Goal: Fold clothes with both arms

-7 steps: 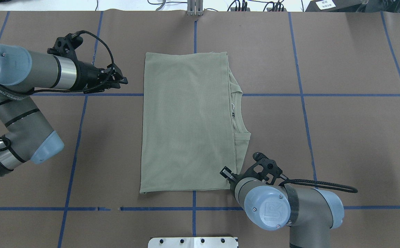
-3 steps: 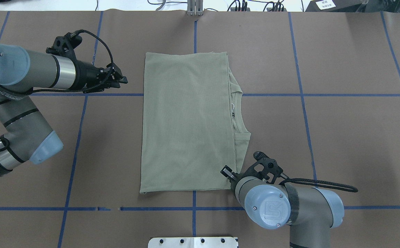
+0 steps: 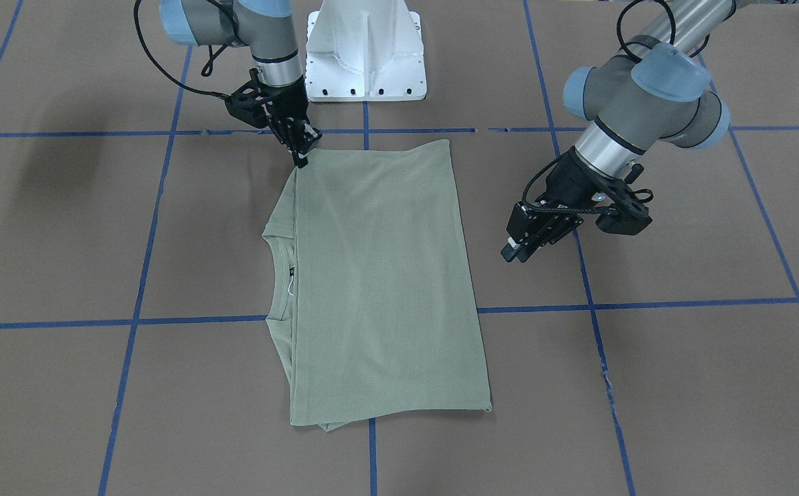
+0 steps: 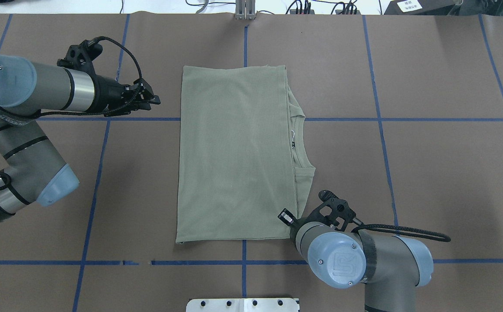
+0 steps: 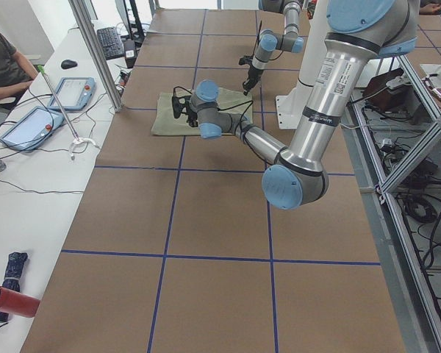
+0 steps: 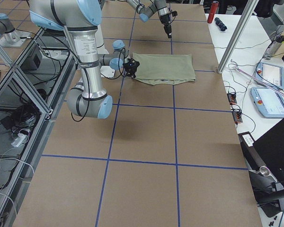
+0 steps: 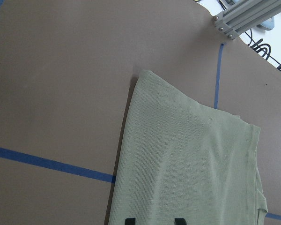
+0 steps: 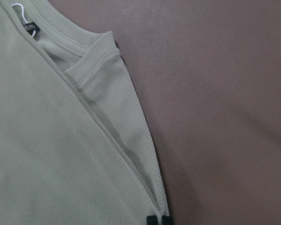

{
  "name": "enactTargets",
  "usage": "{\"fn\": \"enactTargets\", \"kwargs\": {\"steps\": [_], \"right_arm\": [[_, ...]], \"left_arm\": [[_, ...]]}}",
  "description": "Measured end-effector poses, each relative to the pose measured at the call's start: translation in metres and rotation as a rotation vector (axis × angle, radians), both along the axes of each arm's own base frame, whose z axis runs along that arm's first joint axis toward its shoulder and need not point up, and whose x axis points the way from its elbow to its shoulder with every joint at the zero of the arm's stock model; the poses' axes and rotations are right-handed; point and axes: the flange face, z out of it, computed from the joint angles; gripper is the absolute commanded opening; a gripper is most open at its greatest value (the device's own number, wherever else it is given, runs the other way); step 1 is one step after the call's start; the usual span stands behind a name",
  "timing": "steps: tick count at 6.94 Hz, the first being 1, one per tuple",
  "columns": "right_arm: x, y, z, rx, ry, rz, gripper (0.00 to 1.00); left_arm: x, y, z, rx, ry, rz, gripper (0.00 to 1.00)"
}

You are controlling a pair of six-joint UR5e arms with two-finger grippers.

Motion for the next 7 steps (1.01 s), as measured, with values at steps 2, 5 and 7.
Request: {"fn": "enactTargets", "kwargs": {"steps": [2,5,7], "right_arm": [[0.007,0.000,-0.007,0.001,-0.009,0.003,0.00],[0.022,0.003,-0.015,-0.013,-0.002,0.008,0.00],[0.029,0.006,-0.013,-0.025,-0.004,-0.003,0.00]], "left_arm": [[0.000,0.001,-0.001,-0.003,0.004,-0.001,0.40],[-0.006,0.033,0.001,-0.115,0.066,-0.028,0.42],[0.017,0.097,-0.009,-0.239,0.118,-0.047,0.44]]}}
